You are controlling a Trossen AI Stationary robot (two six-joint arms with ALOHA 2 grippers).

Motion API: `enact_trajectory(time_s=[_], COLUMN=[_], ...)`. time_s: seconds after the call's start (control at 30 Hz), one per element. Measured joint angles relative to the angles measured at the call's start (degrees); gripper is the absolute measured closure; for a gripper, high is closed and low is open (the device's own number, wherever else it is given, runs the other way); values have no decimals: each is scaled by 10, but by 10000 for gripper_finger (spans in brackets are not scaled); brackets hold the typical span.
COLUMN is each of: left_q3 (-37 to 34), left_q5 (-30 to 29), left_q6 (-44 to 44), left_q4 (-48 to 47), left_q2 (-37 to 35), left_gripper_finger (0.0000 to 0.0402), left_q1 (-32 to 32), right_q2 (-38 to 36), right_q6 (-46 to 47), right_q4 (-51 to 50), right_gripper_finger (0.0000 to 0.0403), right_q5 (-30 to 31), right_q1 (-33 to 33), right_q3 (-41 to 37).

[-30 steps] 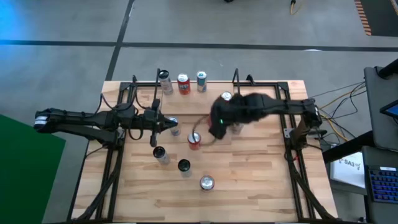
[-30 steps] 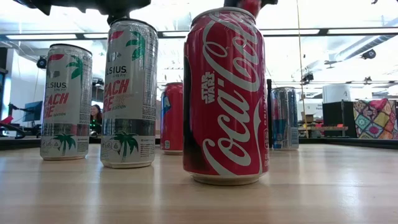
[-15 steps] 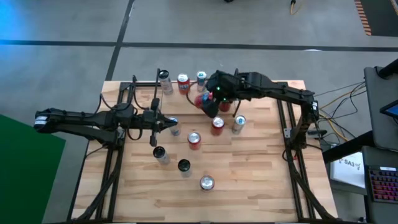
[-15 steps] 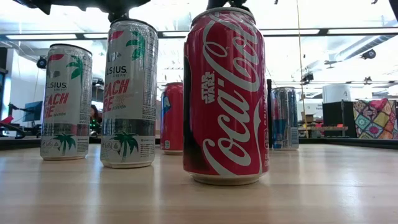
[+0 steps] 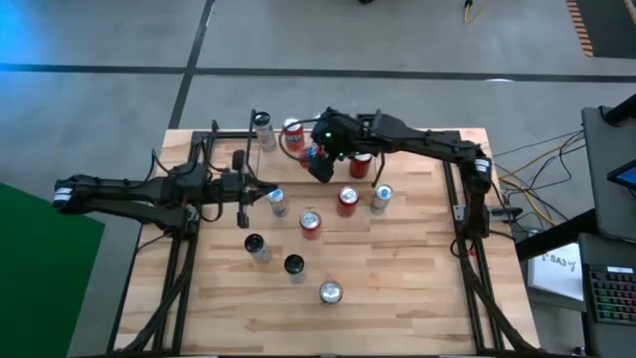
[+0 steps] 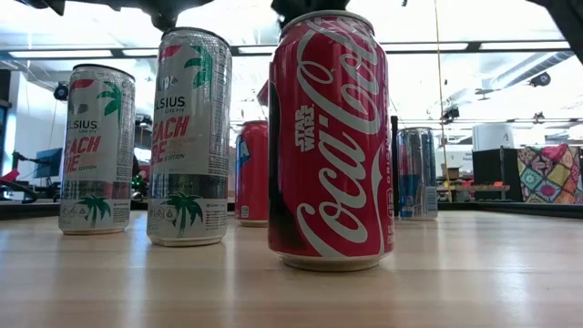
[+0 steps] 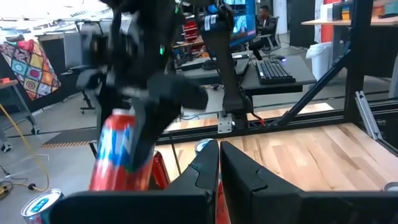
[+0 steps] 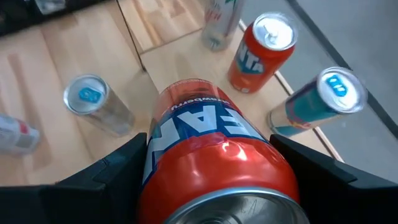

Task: Place canned beverage on shelf
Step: Put the bottom orange soda can on the shelf aligned with the other orange soda can

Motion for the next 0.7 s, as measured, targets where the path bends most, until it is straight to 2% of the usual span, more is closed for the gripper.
enact_trajectory(time_s=[0.2, 0.5, 0.7], left_q3=[0, 0, 0], left_q5=[0, 0, 0], left_q6=[-1, -6, -6], left_q4=[-16, -31, -31], left_q2=[-16, -17, -17], left_gripper_finger=[402, 402, 402], left_q1=[0, 0, 0], right_q2=[54, 134, 158], right_q6=[-28, -54, -71], right_q4=[-14, -101, -112], right_gripper_finger=[113, 113, 113], right_q5=[2, 6, 7], right_q1=[-8, -11, -13], right_q3=[36, 136, 165])
